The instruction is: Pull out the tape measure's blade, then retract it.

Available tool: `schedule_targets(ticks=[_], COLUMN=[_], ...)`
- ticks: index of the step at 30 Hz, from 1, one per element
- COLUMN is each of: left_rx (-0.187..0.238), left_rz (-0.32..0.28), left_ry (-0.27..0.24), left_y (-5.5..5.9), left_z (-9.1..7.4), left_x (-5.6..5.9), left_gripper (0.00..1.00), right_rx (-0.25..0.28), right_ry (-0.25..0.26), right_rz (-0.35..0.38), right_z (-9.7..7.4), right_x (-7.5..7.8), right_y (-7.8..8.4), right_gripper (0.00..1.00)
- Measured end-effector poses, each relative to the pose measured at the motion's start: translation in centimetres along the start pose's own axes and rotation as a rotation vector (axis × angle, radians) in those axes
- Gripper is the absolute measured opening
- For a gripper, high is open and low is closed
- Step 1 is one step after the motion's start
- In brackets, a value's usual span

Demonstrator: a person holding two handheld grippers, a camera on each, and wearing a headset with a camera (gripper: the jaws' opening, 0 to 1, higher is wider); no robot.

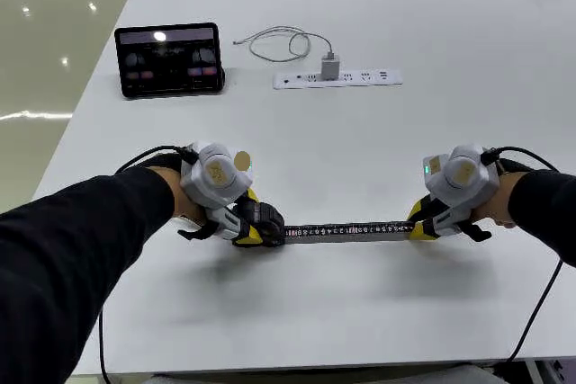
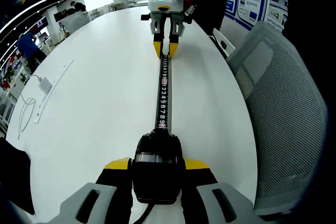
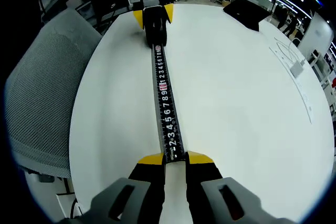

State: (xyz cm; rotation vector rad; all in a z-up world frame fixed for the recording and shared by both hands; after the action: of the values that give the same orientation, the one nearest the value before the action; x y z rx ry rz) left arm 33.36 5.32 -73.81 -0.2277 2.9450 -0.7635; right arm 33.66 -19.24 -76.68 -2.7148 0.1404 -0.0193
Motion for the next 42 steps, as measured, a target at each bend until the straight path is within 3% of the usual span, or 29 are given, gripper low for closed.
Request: schedule_targets(ticks=[23,42], left_rx=[0.000,0.001], left_rz=[-0.003,-0.006], left_ry=[0.000,-0.002], left_y=[-0.1,-0.2], left_z=[-0.1,-0.1], left_x=[0.1,0.2], left_gripper=[0.31,0.31], right_rx=[-0.021,-0.025], right_ry=[0.011,0.013], right_rz=[0.014,0.027], right_z=[-0.7,-1.2], right_x=[0.5,0.7], right_y=[2.0,2.8], right_gripper=[0.09,0.09])
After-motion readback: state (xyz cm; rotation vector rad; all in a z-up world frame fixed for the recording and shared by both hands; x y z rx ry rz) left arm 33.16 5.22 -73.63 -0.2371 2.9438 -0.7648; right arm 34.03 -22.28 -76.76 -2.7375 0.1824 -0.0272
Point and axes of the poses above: the centre of the closed fingertips' face, and the gripper's own axes: z roughly forward along the fingers, x roughly to its right, y roughly out of its underside, the point moved 2 cm from there along -z, roughly backward along the fingers, and after that the axes turned 3 degrees about -x, right-handed, at the moved point
